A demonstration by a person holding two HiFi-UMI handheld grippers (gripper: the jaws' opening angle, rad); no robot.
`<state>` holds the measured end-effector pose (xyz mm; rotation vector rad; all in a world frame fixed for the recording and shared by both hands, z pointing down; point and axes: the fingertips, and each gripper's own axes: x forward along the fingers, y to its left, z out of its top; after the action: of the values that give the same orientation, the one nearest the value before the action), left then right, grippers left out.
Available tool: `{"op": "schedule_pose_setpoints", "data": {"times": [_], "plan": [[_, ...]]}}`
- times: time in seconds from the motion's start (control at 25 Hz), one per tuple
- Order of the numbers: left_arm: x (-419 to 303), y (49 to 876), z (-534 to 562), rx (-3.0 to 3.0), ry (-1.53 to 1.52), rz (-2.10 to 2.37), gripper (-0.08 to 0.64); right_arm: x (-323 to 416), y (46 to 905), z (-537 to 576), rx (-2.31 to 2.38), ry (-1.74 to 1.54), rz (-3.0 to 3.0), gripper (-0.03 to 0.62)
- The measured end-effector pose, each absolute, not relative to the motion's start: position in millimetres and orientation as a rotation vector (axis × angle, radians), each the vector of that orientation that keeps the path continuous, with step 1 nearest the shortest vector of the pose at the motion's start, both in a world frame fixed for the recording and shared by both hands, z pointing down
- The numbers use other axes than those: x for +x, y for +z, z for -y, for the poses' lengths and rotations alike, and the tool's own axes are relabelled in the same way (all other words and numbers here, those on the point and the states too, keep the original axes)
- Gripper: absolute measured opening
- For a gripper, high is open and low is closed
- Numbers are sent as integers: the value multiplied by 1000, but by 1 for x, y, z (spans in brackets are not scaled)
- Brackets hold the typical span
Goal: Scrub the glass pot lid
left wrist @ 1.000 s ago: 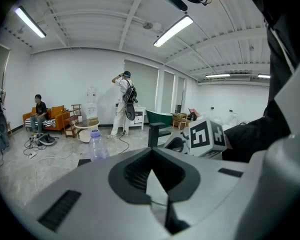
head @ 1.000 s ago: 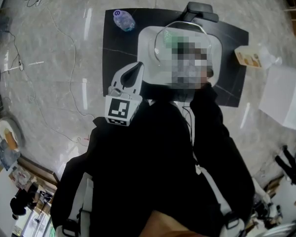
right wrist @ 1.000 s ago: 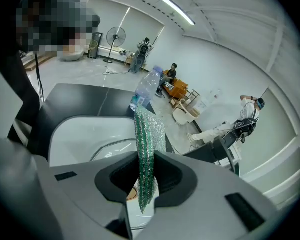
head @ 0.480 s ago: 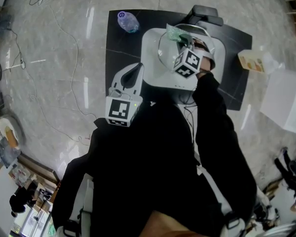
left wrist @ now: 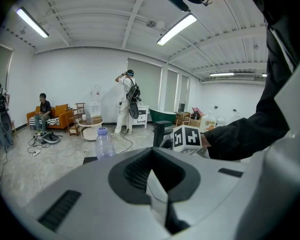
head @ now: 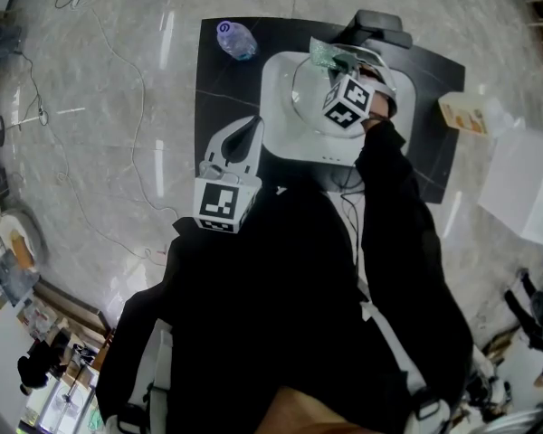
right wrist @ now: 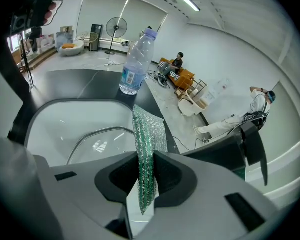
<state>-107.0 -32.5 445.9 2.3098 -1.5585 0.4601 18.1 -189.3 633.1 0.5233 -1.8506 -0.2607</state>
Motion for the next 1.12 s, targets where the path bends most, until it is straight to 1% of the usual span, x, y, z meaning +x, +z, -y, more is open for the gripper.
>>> {"op": "schedule_pose_setpoints", "data": {"times": [0.44, 1.12], "plan": [[-112, 446, 31, 2317, 477, 1560, 3, 14, 648, 181, 449, -143, 1855, 69], [-111, 448, 29, 2299, 463, 1573, 3, 12, 662, 167, 378, -61, 1830, 69]]}}
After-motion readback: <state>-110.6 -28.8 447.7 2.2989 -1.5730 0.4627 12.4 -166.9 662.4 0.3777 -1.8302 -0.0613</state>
